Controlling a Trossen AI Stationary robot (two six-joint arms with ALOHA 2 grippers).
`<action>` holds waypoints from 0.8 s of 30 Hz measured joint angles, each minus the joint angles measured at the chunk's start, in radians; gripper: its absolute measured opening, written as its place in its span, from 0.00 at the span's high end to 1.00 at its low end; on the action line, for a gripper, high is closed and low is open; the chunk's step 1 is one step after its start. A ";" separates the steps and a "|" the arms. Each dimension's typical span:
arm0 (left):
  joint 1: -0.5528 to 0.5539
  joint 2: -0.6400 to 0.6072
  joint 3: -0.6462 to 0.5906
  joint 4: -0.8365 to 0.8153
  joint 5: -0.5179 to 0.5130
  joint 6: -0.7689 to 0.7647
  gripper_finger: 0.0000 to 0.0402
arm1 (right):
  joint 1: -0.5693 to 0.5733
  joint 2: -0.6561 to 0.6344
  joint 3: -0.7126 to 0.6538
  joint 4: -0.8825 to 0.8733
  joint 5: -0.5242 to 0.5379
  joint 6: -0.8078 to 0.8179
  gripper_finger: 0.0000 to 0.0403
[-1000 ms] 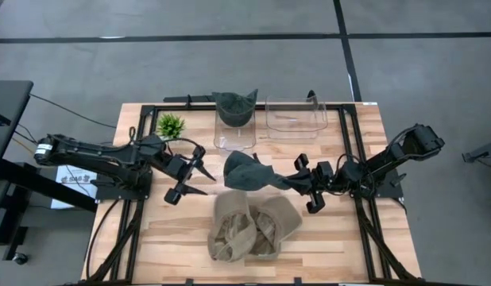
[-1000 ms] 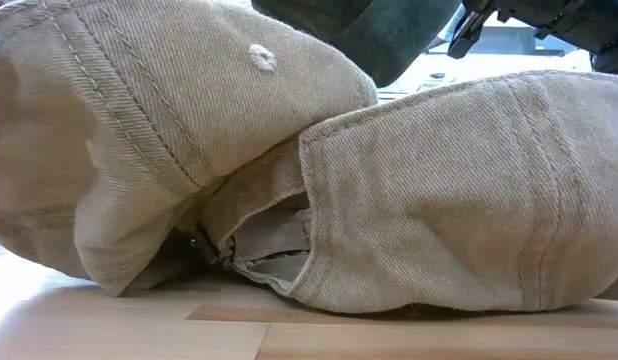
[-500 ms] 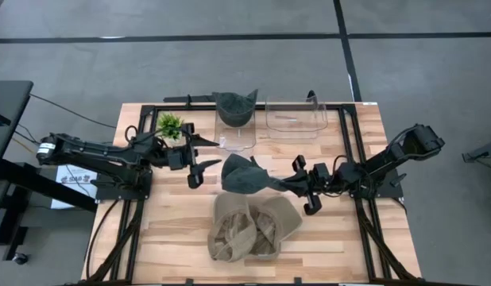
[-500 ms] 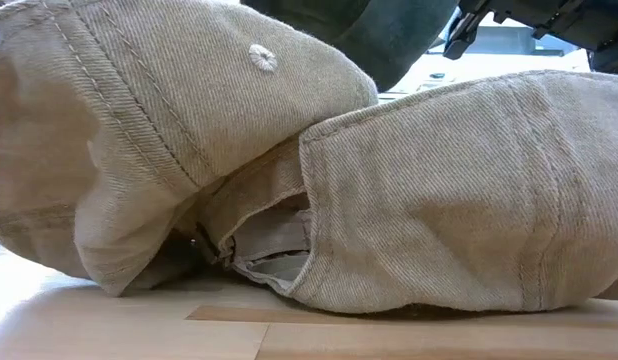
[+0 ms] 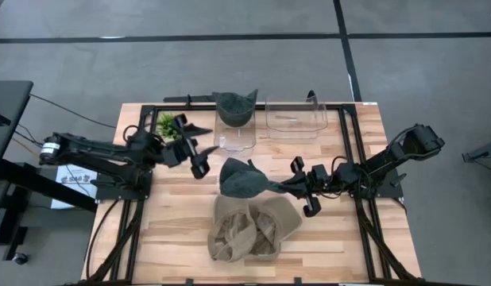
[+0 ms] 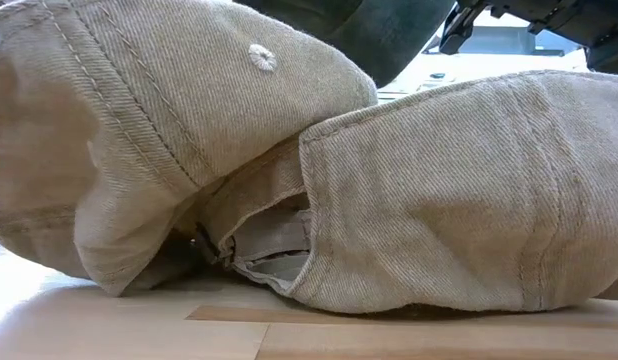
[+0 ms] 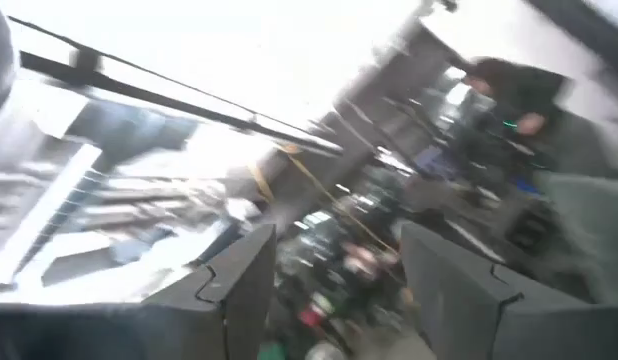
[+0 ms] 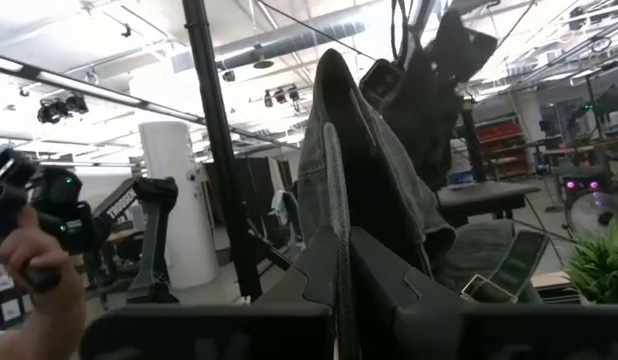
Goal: Pick & Place hat
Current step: Put the black cap into the left transparent bin
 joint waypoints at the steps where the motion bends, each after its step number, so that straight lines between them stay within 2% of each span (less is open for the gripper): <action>1: 0.011 0.004 0.000 0.029 0.000 0.017 0.47 | 0.000 0.000 0.000 0.000 0.000 -0.002 0.99; 6: 0.071 0.057 0.049 0.047 0.000 0.019 0.47 | 0.000 0.000 0.000 0.000 0.000 -0.020 0.99; 13: 0.138 0.255 0.214 0.046 -0.013 -0.068 0.47 | 0.000 0.000 0.000 -0.007 -0.018 -0.030 0.99; 19: 0.135 0.454 0.367 0.042 -0.019 -0.144 0.47 | 0.000 0.000 0.000 -0.018 -0.020 -0.045 0.99; 24: 0.111 0.587 0.428 0.036 -0.044 -0.152 0.47 | 0.014 0.000 0.000 -0.017 -0.020 -0.055 0.99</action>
